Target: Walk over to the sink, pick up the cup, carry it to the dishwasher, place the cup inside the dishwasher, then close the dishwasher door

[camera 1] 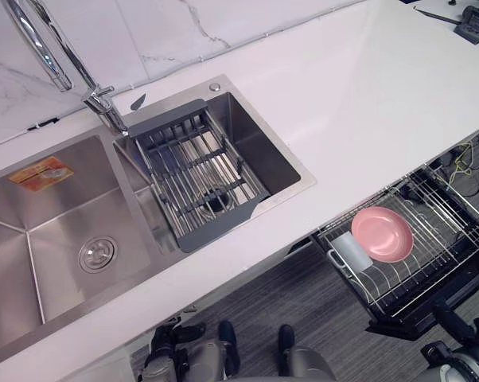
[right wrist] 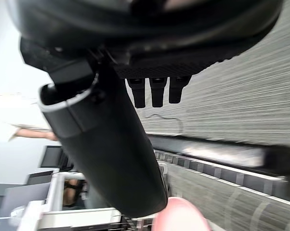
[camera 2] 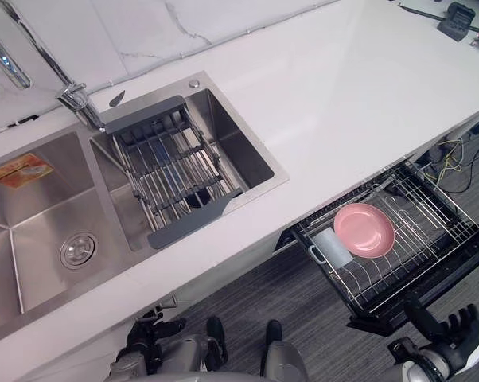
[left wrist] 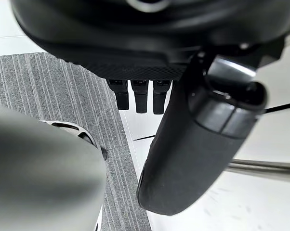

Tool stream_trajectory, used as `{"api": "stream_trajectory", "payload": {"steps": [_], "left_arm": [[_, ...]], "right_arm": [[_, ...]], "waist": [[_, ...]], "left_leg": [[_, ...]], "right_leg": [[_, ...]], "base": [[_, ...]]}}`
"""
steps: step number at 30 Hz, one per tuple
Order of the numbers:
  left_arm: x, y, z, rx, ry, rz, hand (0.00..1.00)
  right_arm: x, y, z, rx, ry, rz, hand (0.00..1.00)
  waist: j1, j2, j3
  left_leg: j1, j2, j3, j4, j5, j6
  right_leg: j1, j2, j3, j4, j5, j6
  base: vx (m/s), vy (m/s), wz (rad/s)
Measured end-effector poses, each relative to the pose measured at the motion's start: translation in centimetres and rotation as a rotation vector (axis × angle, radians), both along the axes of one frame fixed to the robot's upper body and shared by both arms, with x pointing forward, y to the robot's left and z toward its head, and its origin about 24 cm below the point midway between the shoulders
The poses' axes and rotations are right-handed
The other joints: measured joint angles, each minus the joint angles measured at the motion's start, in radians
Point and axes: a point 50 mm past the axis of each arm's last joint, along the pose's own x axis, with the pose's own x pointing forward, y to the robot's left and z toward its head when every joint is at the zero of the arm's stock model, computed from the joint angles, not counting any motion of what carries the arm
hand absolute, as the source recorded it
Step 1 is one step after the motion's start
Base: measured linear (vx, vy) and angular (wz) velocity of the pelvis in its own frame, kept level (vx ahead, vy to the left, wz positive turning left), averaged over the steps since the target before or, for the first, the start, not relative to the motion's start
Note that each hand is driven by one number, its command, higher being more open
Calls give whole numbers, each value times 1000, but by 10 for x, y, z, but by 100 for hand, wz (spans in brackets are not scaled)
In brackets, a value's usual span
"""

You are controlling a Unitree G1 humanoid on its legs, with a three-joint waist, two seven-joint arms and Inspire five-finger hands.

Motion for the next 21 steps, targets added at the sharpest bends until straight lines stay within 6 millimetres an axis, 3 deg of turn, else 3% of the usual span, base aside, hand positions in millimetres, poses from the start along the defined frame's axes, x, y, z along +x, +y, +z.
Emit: {"api": "stream_trajectory", "payload": {"steps": [7,13,21], "left_arm": [[-1,1,0,-1,1,-1,90],[-2,-2,-1,-17,-3,-23,90],[-2,-3,-1,-23,-10,-50,90]], "right_arm": [[7,-2,-9,106,-97,8,90],[26,-12,2,135,-242,29,90],[39,-8,5,166,-334,22,90]], "waist": [[-1,3,-2],[7,19,-13],[6,25,-16]], "left_leg": [[-3,0,13,1,0,0],[-17,0,13,1,1,1],[-15,-11,1,-16,13,3]], "right_leg": [[-17,-1,13,15,-1,0],[-33,-2,14,19,-1,0],[-33,-10,2,23,-4,3]], "base": [[-16,6,-5],[0,0,0],[-9,7,4]]}}
